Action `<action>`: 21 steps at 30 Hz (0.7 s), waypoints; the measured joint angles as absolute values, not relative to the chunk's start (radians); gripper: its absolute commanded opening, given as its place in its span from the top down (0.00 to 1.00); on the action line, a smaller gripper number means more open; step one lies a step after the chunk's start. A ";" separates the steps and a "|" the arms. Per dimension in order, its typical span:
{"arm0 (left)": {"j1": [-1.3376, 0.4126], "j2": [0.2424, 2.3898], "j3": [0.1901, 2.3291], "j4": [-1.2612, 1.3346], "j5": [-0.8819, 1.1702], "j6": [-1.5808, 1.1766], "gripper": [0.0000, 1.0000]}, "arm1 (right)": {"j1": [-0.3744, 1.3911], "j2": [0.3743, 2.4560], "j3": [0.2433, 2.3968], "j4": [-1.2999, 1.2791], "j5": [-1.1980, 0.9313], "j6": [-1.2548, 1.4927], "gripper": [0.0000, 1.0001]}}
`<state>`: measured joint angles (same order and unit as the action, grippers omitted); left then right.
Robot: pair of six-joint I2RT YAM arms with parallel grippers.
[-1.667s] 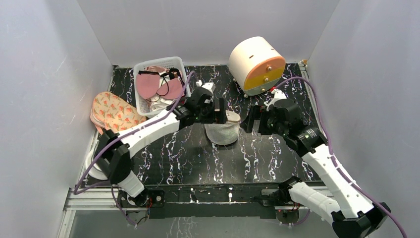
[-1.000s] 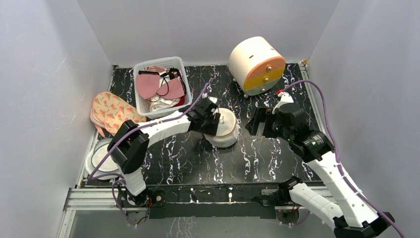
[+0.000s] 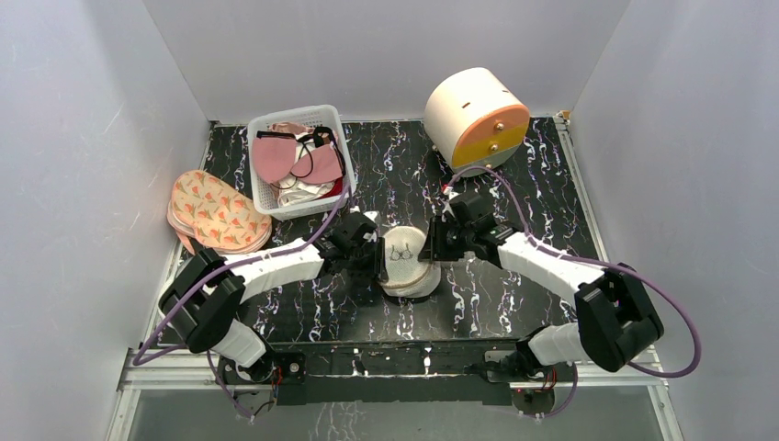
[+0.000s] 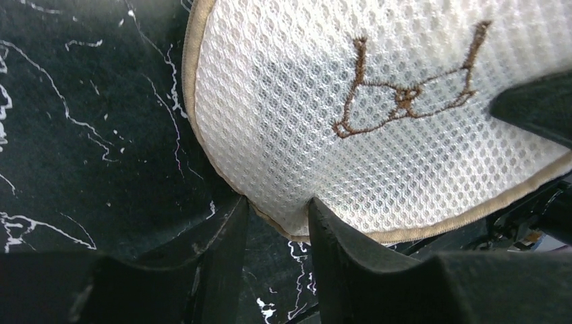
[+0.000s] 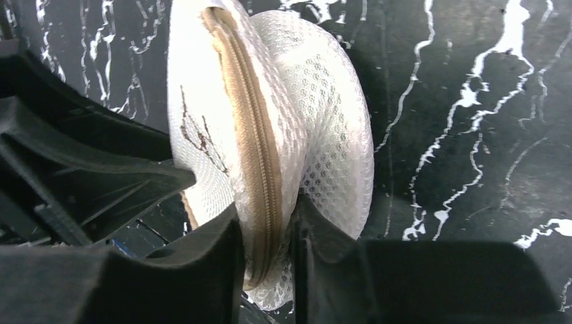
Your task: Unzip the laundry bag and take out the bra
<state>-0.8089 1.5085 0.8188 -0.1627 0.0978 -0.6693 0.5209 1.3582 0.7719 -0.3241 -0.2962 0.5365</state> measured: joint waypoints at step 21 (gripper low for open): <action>-0.463 1.273 0.779 0.176 0.586 -0.754 0.02 | 0.543 0.904 0.564 -0.123 -0.368 0.443 1.00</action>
<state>-0.4633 1.2732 0.7788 0.1757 0.5858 -0.7544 0.5434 0.9035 0.5636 -0.1226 -0.3683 0.4435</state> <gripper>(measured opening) 0.983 0.101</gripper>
